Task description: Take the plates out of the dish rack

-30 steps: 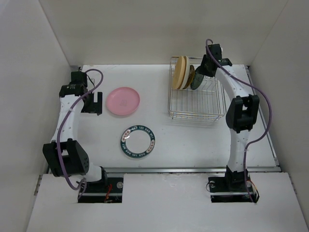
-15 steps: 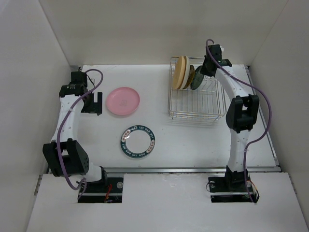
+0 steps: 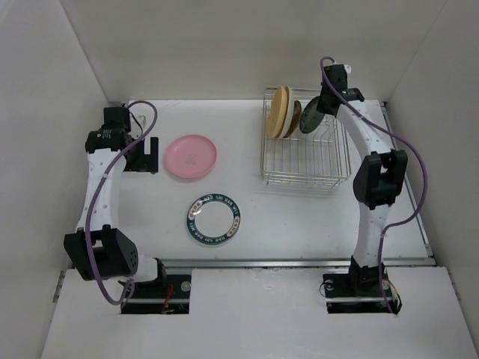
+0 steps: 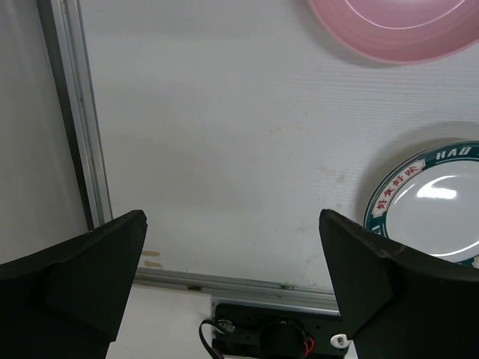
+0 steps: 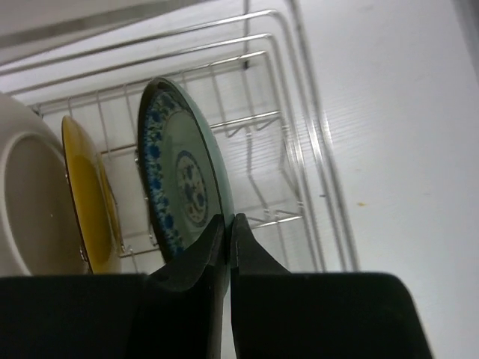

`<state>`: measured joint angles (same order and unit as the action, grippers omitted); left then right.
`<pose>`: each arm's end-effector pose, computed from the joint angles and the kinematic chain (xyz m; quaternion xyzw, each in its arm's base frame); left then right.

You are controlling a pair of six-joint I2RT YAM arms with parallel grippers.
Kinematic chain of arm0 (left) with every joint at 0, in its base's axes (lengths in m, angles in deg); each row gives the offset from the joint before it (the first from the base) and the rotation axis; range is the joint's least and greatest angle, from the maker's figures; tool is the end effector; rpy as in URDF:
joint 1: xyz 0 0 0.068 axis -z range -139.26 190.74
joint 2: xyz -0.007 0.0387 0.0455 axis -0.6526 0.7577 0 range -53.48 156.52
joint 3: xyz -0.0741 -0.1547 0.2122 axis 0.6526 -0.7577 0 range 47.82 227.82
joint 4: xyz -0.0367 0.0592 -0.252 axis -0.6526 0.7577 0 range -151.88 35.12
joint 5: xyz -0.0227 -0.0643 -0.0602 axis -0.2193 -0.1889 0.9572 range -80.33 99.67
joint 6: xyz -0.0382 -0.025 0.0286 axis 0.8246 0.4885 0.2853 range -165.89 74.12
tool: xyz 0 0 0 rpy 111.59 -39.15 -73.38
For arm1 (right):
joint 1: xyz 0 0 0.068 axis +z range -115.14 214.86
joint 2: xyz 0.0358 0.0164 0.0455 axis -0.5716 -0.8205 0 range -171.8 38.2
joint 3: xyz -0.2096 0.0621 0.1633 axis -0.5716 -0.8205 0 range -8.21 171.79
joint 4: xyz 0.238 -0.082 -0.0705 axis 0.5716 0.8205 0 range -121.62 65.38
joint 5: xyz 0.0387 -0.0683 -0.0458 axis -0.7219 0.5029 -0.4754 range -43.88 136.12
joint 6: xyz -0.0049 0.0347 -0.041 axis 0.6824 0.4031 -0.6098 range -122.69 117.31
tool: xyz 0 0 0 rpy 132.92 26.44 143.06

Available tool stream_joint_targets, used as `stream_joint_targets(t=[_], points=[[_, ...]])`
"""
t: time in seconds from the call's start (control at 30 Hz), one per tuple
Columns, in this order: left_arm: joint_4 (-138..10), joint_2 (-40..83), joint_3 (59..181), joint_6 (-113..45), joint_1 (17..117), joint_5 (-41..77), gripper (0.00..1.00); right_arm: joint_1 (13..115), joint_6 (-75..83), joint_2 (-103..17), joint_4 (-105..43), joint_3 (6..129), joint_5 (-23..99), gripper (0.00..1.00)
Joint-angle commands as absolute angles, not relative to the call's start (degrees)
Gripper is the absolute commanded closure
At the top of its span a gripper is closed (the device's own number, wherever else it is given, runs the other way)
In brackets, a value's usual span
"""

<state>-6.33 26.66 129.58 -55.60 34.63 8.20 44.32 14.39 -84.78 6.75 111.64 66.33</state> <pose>0.2808 0.0309 0.3520 0.0259 0.9504 0.0547 0.3050 0.4874 0.0686 0.3103 0.1315 0.8909 -0.0629 0.4303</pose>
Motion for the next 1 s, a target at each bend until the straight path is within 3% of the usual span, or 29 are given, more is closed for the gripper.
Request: stream_joint_targets(t=[0.0, 0.23, 0.37, 0.63, 0.97], points=[[-4.2, 24.3, 132.2, -55.9, 34.5, 11.7, 0.0, 44.5, 11.6, -73.4, 5.2, 116.3, 73.5, 1.0], [-3.2, 23.1, 134.4, -55.9, 34.5, 14.0, 0.0, 46.2, 5.7, -64.1, 5.7, 115.7, 81.8, 1.0], [-1.9, 22.5, 136.0, -56.5, 34.5, 20.0, 0.0, 49.6, 5.0, -56.9, 3.4, 107.9, 79.8, 1.0], [-0.8, 22.5, 139.5, -59.0, 35.0, 39.1, 0.02, 61.0, 7.9, -48.8, -6.6, 90.7, 53.8, 1.0], [0.3, 23.8, 136.7, -61.4, 39.1, 40.1, 0.02, 73.2, 11.1, -58.5, -20.1, 86.4, 32.9, 1.0]])
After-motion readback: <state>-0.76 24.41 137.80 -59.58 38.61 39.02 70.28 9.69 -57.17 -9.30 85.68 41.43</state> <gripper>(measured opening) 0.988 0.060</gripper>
